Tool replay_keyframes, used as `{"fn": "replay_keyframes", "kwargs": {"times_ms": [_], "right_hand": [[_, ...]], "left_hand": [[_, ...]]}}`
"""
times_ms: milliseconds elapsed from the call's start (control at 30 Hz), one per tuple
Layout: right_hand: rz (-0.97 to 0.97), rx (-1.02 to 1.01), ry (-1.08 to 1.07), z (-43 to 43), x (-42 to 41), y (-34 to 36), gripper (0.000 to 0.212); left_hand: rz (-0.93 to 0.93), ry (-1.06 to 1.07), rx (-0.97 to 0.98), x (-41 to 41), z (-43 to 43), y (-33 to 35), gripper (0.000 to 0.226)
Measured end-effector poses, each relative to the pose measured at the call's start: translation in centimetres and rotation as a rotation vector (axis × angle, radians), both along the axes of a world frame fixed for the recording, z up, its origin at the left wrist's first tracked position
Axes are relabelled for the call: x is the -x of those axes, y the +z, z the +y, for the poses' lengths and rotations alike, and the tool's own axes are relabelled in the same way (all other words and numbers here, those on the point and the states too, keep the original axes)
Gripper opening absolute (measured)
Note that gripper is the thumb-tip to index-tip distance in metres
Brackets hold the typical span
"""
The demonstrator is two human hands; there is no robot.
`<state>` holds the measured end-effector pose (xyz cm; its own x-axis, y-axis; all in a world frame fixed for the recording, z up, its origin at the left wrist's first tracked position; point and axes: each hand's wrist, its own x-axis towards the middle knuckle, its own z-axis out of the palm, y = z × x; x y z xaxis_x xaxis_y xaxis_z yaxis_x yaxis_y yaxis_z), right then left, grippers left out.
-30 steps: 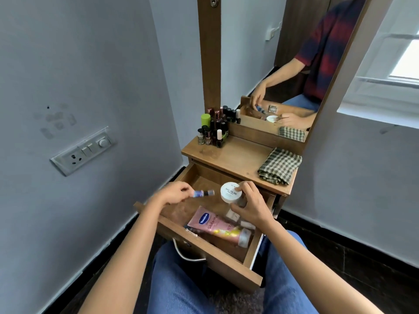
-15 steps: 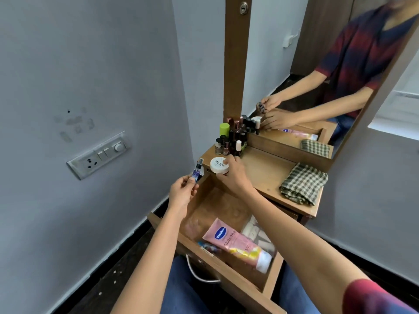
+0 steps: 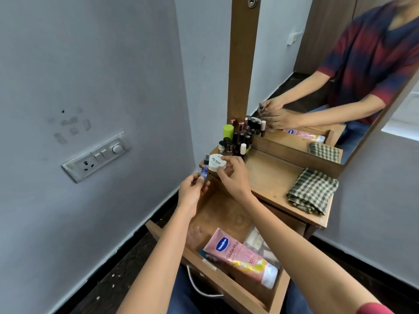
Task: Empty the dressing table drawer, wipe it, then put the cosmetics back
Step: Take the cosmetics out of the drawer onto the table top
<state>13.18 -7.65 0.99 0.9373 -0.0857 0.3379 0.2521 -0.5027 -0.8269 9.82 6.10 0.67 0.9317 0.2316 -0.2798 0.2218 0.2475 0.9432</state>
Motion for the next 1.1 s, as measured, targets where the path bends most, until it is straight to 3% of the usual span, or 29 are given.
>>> {"fn": "replay_keyframes", "kwargs": {"times_ms": [100,167,333,400,500,667,833,1100], "right_hand": [[0.076,-0.177,0.119,-0.2,1.1,1.2,0.028],[0.101,-0.187,0.195,-0.5,1.3,1.7,0.024],[0.117,-0.221,0.071,-1.5,0.5,2.1,0.016],[0.091,-0.226,-0.029,-2.0,0.2,2.3,0.015],[0.066,-0.178,-0.144,-2.5,-0.3,1.9,0.015],[0.047,-0.055,-0.186,-2.3,-1.2,0.5,0.017],[0.042,-0.041,-0.207,-1.2,-2.0,0.1,0.022],[0.061,-0.028,-0.258,-0.4,-3.0,-0.8,0.021]], "left_hand": [[-0.008,-0.021,-0.039,-0.7,-1.1,0.4,0.024],[-0.022,-0.052,-0.078,-1.2,-1.9,0.7,0.023],[-0.051,-0.106,-0.175,-2.0,-3.6,1.4,0.019],[-0.086,-0.084,-0.360,-1.9,-3.8,1.5,0.019],[-0.219,-0.059,-0.796,-1.6,-3.9,1.3,0.026],[-0.318,-0.157,-1.041,-1.5,-4.1,0.0,0.037],[-0.331,-0.154,-1.146,-1.6,-3.8,-0.6,0.043],[-0.361,-0.171,-1.094,-1.8,-3.3,-0.9,0.043]]}}
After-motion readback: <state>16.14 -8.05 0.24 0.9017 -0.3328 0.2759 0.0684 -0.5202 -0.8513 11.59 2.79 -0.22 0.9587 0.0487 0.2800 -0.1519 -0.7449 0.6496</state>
